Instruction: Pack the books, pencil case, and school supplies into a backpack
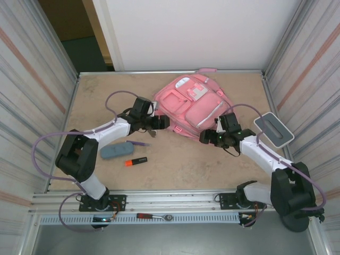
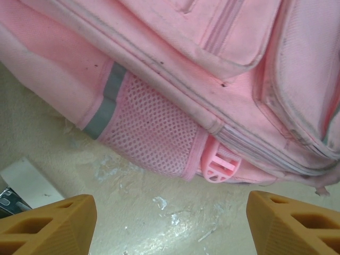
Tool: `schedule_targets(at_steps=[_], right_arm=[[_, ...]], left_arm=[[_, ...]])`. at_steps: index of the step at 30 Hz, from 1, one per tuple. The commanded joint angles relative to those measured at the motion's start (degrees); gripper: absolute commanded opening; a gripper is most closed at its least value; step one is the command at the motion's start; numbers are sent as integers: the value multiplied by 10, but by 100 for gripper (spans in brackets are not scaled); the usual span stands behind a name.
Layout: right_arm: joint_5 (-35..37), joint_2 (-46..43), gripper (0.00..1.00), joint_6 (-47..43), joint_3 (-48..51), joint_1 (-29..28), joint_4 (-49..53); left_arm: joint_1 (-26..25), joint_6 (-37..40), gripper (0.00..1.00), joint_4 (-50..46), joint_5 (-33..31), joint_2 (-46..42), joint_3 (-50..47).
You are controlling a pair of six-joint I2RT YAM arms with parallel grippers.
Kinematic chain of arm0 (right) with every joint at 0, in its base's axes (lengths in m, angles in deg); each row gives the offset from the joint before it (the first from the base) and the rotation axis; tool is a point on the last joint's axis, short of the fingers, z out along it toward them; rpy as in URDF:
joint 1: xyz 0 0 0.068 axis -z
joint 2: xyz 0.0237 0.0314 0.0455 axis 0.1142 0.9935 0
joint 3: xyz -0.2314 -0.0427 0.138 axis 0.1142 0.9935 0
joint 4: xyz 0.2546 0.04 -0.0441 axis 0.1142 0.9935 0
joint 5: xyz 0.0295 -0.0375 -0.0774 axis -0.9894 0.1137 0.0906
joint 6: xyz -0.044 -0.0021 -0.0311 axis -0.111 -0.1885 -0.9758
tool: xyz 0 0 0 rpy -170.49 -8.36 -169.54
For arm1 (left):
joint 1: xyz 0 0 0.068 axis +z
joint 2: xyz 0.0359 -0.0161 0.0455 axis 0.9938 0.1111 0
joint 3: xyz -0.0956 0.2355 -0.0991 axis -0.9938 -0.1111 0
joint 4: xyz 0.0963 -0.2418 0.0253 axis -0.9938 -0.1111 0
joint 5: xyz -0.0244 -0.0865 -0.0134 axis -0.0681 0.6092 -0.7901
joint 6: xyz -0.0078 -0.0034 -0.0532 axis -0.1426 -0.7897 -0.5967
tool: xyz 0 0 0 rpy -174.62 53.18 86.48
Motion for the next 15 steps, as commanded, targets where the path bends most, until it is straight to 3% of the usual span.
schedule_targets(at_steps=[1, 8, 15], right_arm=[[9, 20, 77, 17, 1, 13, -56], [-2, 80, 72, -9, -30, 73, -88], [-2, 137, 68, -16, -76, 112, -102]], left_arm=[[-1, -26, 75, -2, -17, 16, 20], [0, -37, 74, -2, -11, 57, 53], [3, -53, 64, 32, -8, 88, 58]])
